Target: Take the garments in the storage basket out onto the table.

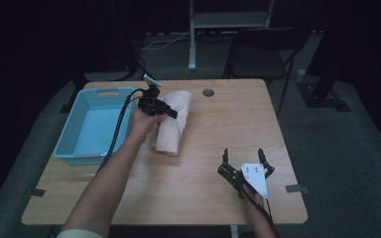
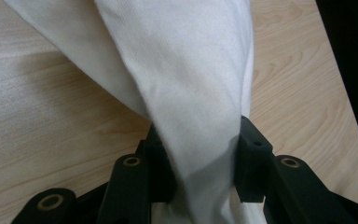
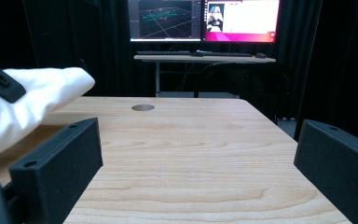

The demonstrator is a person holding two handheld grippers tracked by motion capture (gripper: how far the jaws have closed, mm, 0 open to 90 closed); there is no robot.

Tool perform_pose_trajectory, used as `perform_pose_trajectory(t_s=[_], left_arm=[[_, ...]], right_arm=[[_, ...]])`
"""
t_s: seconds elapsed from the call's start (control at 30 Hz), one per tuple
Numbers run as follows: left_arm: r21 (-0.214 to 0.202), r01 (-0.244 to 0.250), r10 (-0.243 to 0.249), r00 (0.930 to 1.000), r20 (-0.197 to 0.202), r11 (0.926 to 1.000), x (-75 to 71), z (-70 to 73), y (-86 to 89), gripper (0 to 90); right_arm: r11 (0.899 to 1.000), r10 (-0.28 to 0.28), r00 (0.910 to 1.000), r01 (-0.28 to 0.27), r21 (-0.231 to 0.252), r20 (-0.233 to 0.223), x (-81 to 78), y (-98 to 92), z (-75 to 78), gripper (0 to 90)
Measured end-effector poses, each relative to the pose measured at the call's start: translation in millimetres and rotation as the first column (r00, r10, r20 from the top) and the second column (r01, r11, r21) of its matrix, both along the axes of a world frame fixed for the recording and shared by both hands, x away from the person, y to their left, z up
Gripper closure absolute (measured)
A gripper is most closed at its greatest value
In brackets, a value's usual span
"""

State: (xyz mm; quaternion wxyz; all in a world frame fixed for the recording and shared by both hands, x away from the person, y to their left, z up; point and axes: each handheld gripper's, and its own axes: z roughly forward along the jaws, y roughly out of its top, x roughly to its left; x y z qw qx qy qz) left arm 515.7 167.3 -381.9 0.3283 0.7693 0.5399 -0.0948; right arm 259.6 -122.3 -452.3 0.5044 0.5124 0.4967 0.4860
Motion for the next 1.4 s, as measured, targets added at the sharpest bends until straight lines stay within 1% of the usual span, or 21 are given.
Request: perform_pose_trajectory(t_s=[0.1, 0.37, 0.47, 0.53, 0.57, 0.63, 0.67, 0.7, 0.73, 0.77, 0.83, 0.87, 0.9, 0.93, 0.97, 1.07, 1.17, 1.2, 1.27, 1.33, 1.4], left_arm=[[-0.004, -0.004, 0.004, 1.0, -0.008, 1.0, 0.4, -6.2, -0.1, 63.9], [0.034, -0.012, 0.012, 0.9999, 0.006, 0.9994, -2.0, -26.2, -1.3, 63.8], [0.033, -0.013, 0.013, 0.9999, -0.008, 0.9994, -2.6, -37.2, -1.9, 63.7], [0.026, -0.009, 0.009, 0.9999, 0.013, 0.9996, -3.8, -41.3, -1.2, 63.7], [0.037, -0.004, 0.003, 0.9995, 0.032, 0.9993, -4.8, -42.4, -1.4, 63.6], [0.041, -0.002, 0.0, 0.9982, 0.06, 0.9992, -7.5, -43.3, -1.6, 63.5], [0.041, -0.002, 0.0, 0.9982, 0.06, 0.9992, -7.5, -43.3, -1.6, 63.5], [0.057, 0.0, -0.005, 0.9961, 0.088, 0.9984, -10.2, -43.1, -3.3, 63.5], [0.097, 0.013, -0.027, 0.989, 0.146, 0.9952, -15.1, -43.0, -7.1, 63.4], [0.097, 0.013, -0.027, 0.989, 0.146, 0.9952, -15.1, -43.0, -7.1, 63.3], [0.094, 0.005, -0.021, 0.9855, 0.168, 0.9955, -18.1, -44.3, -7.1, 63.3], [0.09, -0.002, -0.015, 0.9831, 0.182, 0.996, -19.7, -45.2, -7.1, 63.4], [0.095, 0.002, -0.022, 0.9785, 0.205, 0.9955, -21.8, -46.1, -7.0, 63.4], [0.09, -0.001, -0.019, 0.9749, 0.222, 0.9959, -23.8, -47.2, -6.7, 63.3], [0.09, -0.001, -0.019, 0.9749, 0.222, 0.9959, -23.8, -47.2, -6.7, 63.0], [0.097, -0.015, -0.009, 0.9683, 0.249, 0.9951, -26.5, -48.0, -7.9, 61.3], [0.156, -0.031, -0.015, 0.9574, 0.288, 0.9873, -29.6, -46.8, -14.4, 55.2], [0.156, -0.031, -0.015, 0.9574, 0.288, 0.9873, -29.6, -46.8, -14.4, 53.3], [0.174, -0.033, -0.021, 0.954, 0.299, 0.9842, -30.1, -46.6, -15.7, 52.1], [0.171, -0.037, -0.017, 0.953, 0.303, 0.9845, -30.5, -46.9, -15.5, 51.1], [0.174, -0.048, -0.01, 0.9494, 0.314, 0.9835, -31.8, -47.5, -16.0, 49.4]], right_arm=[[1.0, 0.0, 1.0, 0.0, 0.002, -0.001, 0.0, 0.0, 0.0, 0.4], [1.0, 0.001, 1.0, -0.001, -0.002, 0.002, -0.2, 0.0, -0.1, 0.4], [1.0, 0.002, 1.0, -0.002, -0.002, 0.002, -0.2, 0.0, -0.1, 0.4], [1.0, 0.002, 1.0, -0.002, -0.003, 0.003, -0.3, 0.0, -0.1, 0.4], [1.0, 0.002, 1.0, -0.002, -0.003, 0.003, -0.3, 0.1, -0.1, 0.4], [1.0, -0.002, 1.0, 0.002, -0.006, 0.003, -0.4, 0.5, -0.2, 0.4], [1.0, -0.002, 1.0, 0.002, -0.006, 0.003, -0.4, 0.5, -0.2, 0.4], [1.0, -0.003, 1.0, 0.004, -0.008, 0.003, -0.5, 0.8, -0.2, 0.4], [1.0, -0.002, 1.0, 0.002, -0.011, 0.004, -0.5, 1.0, -0.1, 0.4], [1.0, -0.002, 1.0, 0.002, -0.011, 0.004, -0.5, 1.0, -0.1, 0.4], [1.0, -0.005, 1.0, 0.005, -0.007, 0.002, -0.4, 1.0, -0.1, 0.4], [1.0, -0.004, 1.0, 0.004, -0.008, 0.003, -0.4, 0.9, -0.1, 0.4], [1.0, -0.004, 1.0, 0.004, -0.008, 0.003, -0.4, 1.0, -0.1, 0.4], [1.0, -0.003, 1.0, 0.003, -0.008, 0.003, -0.4, 1.0, -0.1, 0.4], [1.0, -0.004, 1.0, 0.004, -0.007, 0.003, -0.4, 1.0, -0.1, 0.4], [1.0, -0.003, 1.0, 0.003, -0.007, 0.002, -0.4, 0.9, -0.1, 0.4], [1.0, -0.004, 1.0, 0.004, -0.006, 0.002, -0.4, 0.9, -0.1, 0.4], [1.0, -0.004, 1.0, 0.004, -0.006, 0.002, -0.4, 0.9, -0.1, 0.4], [1.0, -0.005, 1.0, 0.005, -0.007, 0.002, -0.4, 0.9, -0.1, 0.4], [1.0, -0.004, 1.0, 0.004, -0.006, 0.002, -0.4, 0.9, -0.1, 0.4], [1.0, -0.004, 1.0, 0.004, -0.006, 0.002, -0.4, 0.9, -0.1, 0.4]])
